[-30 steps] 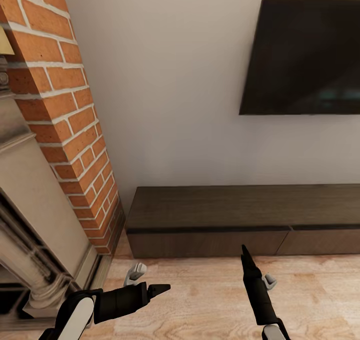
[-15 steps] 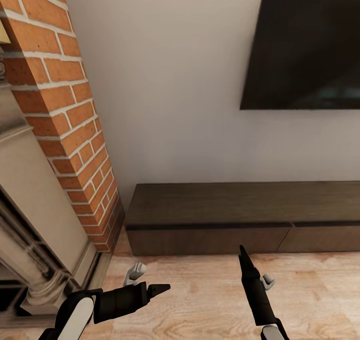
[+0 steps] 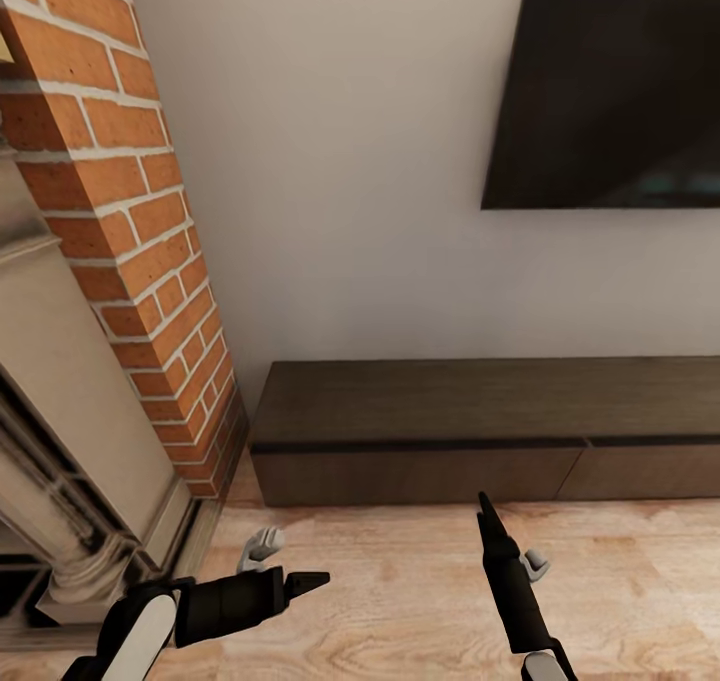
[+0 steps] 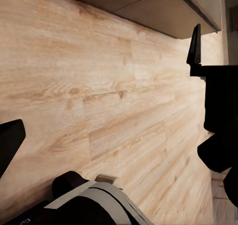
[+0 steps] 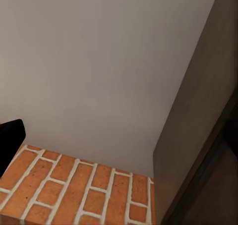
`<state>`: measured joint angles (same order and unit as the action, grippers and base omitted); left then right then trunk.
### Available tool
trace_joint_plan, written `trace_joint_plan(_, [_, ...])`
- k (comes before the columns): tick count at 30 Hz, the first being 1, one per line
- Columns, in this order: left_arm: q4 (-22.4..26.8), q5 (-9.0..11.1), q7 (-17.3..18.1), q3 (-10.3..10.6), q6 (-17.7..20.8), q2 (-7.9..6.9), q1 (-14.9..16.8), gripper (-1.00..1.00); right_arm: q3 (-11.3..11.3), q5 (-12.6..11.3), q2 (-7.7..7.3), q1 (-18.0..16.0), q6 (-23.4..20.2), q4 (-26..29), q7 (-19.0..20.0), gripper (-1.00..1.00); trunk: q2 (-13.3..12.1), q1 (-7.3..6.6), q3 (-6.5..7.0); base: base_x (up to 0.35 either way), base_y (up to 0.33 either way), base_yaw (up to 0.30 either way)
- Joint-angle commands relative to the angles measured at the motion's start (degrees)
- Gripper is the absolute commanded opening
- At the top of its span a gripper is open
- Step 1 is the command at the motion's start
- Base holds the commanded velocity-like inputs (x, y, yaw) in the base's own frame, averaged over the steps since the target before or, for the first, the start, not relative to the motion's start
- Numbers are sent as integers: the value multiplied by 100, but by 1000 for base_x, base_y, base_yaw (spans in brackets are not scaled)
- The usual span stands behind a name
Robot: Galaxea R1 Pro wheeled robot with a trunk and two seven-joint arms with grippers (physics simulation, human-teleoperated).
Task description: Place each of the two pumpkins and all three candles from the living room inside a cabinet in the living room (use any cabinet), then make sure every cabinet is closed, and position the cauldron so it is next to a table in the living room.
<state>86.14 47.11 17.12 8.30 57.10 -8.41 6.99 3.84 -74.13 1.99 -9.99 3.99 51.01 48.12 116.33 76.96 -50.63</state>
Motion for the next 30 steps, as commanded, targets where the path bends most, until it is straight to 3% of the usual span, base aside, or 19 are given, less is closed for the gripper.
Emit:
trace_joint_plan(1, [18, -61, 25, 73, 7, 0, 4, 100, 3, -23, 3, -3, 0, -4, 22, 100, 44, 22, -23, 0, 0, 0])
trace_joint_plan(5, [101, -131, -89, 737, -3, -6, 4, 100, 2, -23, 6, -3, -1, 0, 22, 100, 204, 110, -95, 0, 0, 0])
trace_joint_plan(8, [115, -143, -169, 926, -5, -2, 4, 100, 2, -23, 8, -3, 0, 2, 22, 100, 204, 110, -95, 0, 0, 0])
trace_joint_plan(17, [122, -73, -208, 938, -7, -20, 4, 100, 2, -29, 12, -3, 5, -13, 16, 100, 204, 110, -95, 3, 0, 0])
trace_joint_plan(30, [106, -61, -198, 937, -14, -20, 4, 100, 2, -80, 12, -148, -12, -365, -74, 100, 204, 110, -95, 166, 0, 0])
